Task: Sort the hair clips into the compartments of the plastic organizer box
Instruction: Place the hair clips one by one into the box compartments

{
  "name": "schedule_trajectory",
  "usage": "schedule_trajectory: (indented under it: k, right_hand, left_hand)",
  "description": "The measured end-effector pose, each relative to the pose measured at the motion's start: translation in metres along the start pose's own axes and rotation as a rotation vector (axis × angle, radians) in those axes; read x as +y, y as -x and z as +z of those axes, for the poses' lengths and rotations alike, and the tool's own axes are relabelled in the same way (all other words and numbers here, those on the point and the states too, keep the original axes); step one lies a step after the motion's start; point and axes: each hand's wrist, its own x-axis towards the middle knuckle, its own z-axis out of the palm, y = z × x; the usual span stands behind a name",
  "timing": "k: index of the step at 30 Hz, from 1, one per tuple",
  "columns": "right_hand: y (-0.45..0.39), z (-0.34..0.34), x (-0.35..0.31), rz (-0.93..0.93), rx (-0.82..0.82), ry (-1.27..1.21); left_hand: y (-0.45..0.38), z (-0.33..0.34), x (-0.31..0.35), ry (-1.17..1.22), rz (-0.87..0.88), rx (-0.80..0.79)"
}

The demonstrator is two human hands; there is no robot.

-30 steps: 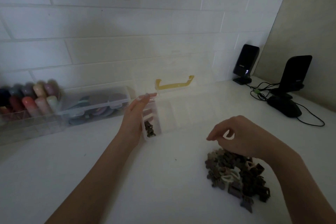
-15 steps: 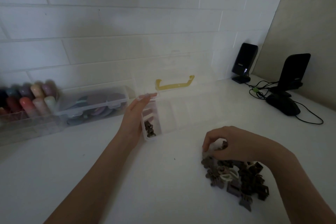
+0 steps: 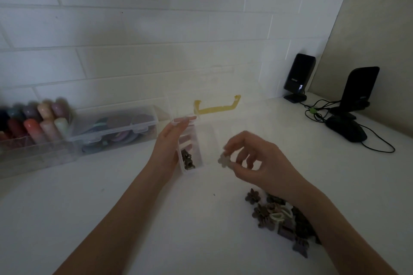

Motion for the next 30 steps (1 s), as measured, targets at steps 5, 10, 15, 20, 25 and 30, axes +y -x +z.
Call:
schedule_trajectory:
  k: [5, 10, 15, 20, 25, 30]
  right_hand:
    - [-0.004, 0.025, -0.003, -0.131, 0.314, 0.108]
    - [-0.016, 0.044, -0.002, -0.243, 0.296, 0.323]
    - [-0.022, 0.06, 0.007, -0.212, 0.293, 0.734]
    - [-0.013, 0.048, 0.014, -0.18, 0.245, 0.624]
    - [-0.008, 0.014, 0.004, -0.111, 0.193, 0.424]
    - [-0.003, -0.019, 0.005, 0.017, -0.033, 0.559]
  left_hand:
    - [0.003, 0.006, -0.007, -0.022, 0.013, -0.052]
    - [0.006, 0.009, -0.011, -0.099, 0.1, -0.122]
    - [0.006, 0.008, -0.013, -0.113, 0.148, -0.145]
    - [0.006, 0.008, -0.012, -0.115, 0.131, -0.137]
    - [0.004, 0.004, -0.007, -0.074, 0.075, -0.086]
    - [0.001, 0.0, -0.003, -0.045, 0.05, -0.024]
